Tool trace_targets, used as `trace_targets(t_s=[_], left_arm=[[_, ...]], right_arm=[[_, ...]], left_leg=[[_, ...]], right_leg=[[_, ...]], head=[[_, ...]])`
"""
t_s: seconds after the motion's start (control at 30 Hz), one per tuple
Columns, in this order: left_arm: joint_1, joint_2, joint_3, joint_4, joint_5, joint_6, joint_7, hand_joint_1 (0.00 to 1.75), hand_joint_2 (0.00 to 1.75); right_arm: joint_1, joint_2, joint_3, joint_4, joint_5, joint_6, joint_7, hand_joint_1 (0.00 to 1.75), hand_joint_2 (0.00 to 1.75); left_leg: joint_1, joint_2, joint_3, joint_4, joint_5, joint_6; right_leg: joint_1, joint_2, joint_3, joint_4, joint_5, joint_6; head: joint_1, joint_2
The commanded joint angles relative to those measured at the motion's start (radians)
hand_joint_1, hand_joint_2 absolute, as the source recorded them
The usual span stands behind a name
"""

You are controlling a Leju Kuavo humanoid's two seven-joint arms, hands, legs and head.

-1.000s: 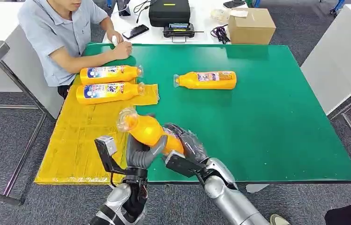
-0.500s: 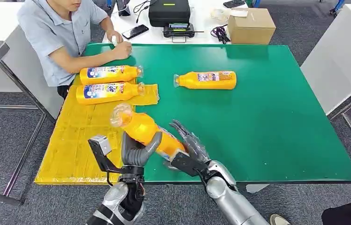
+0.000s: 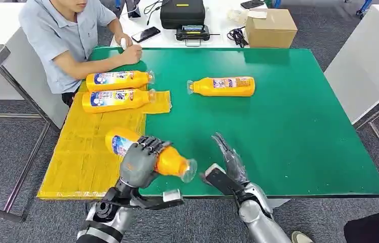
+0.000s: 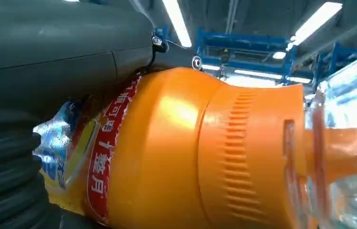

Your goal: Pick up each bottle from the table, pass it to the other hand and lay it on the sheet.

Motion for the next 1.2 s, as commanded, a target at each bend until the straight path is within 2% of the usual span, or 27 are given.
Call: trace_targets(t_s=[0.03,0.2,0.23,0.33,0.4,0.5,0.63,0.87,0.9,0.93,1.2], left_arm=[[-0.03,0.026,0.137,0.009,0.142,-0.001,0.137,1.75,1.75],[-0.054,0.113,0.102,0.044,0.034,-0.001,0.233,1.75,1.75],[-0.054,0.113,0.102,0.044,0.034,-0.001,0.233,1.75,1.75],[-0.121,0.191,0.014,0.234,-0.043,-0.013,0.365,1.75,1.75],[-0.162,0.206,-0.018,0.315,-0.034,-0.042,0.401,1.75,1.75],[-0.235,0.233,-0.064,0.452,-0.093,-0.067,0.495,1.75,1.75],[-0.297,0.256,-0.075,0.581,-0.077,-0.054,0.491,1.75,1.75],[-0.315,0.245,-0.062,0.624,-0.027,-0.042,0.437,1.71,1.75],[-0.309,0.24,-0.069,0.616,-0.024,-0.039,0.428,1.06,1.75],[-0.306,0.235,-0.066,0.61,-0.006,-0.041,0.416,0.0,1.75],[-0.304,0.22,-0.081,0.586,0.02,-0.099,0.406,0.0,1.75]], right_arm=[[0.008,0.01,-0.083,-0.025,0.023,0.012,0.001,0.0,1.75],[0.062,0.018,-0.117,-0.051,0.033,0.011,-0.006,0.0,1.75],[0.062,0.018,-0.117,-0.051,0.033,0.011,-0.006,0.0,1.75],[0.094,0.019,-0.138,-0.056,0.033,0.016,-0.009,0.0,1.75],[0.102,0.014,-0.143,-0.053,0.038,0.019,-0.013,0.0,1.75],[0.092,0.019,-0.168,-0.028,0.032,0.02,-0.023,0.0,1.75],[0.08,0.027,-0.169,-0.022,0.034,0.035,-0.035,0.0,1.75],[0.072,0.035,-0.167,-0.023,0.028,0.035,-0.043,0.0,1.75],[0.071,0.035,-0.166,-0.023,0.029,0.035,-0.042,0.0,1.75],[0.07,0.036,-0.164,-0.02,0.031,0.033,-0.041,0.0,1.75],[0.074,0.039,-0.168,-0.016,0.033,0.025,-0.042,0.0,1.75]], left_leg=[[0.0,0.002,0.003,0.0,-0.001,-0.002],[0.002,0.0,0.005,0.0,-0.002,-0.002],[0.001,0.001,0.004,-0.001,-0.001,-0.002],[0.001,0.0,0.003,-0.001,-0.001,-0.002],[0.0,-0.003,0.005,-0.003,0.0,-0.002],[0.001,-0.002,0.005,-0.001,-0.001,-0.003],[0.001,-0.001,0.004,-0.001,0.0,-0.002],[0.001,0.0,0.004,-0.001,0.0,-0.002],[0.001,0.001,0.004,-0.001,0.0,-0.002],[0.001,0.002,0.005,0.0,0.0,-0.003],[0.001,0.0,0.005,-0.001,0.001,-0.002]], right_leg=[[0.001,0.001,0.002,0.0,-0.001,-0.002],[0.002,-0.001,0.005,0.0,-0.002,-0.003],[0.001,0.001,0.004,-0.001,-0.001,-0.002],[0.001,0.0,0.003,-0.001,-0.001,-0.002],[0.0,-0.004,0.005,-0.001,-0.001,-0.003],[0.001,-0.002,0.006,-0.001,-0.002,-0.003],[0.001,-0.002,0.004,-0.001,-0.001,-0.003],[0.001,0.0,0.004,0.0,-0.001,-0.002],[0.001,0.002,0.003,0.0,0.0,-0.002],[0.001,0.002,0.005,0.0,-0.001,-0.003],[0.001,0.0,0.004,0.0,0.0,-0.002]], head=[[0.0,0.0],[0.0,0.0],[0.0,0.0],[0.0,0.0],[0.0,0.0],[0.0,0.0],[0.0,0.0],[0.0,0.0],[0.0,0.0],[0.0,0.0],[0.0,0.0]])
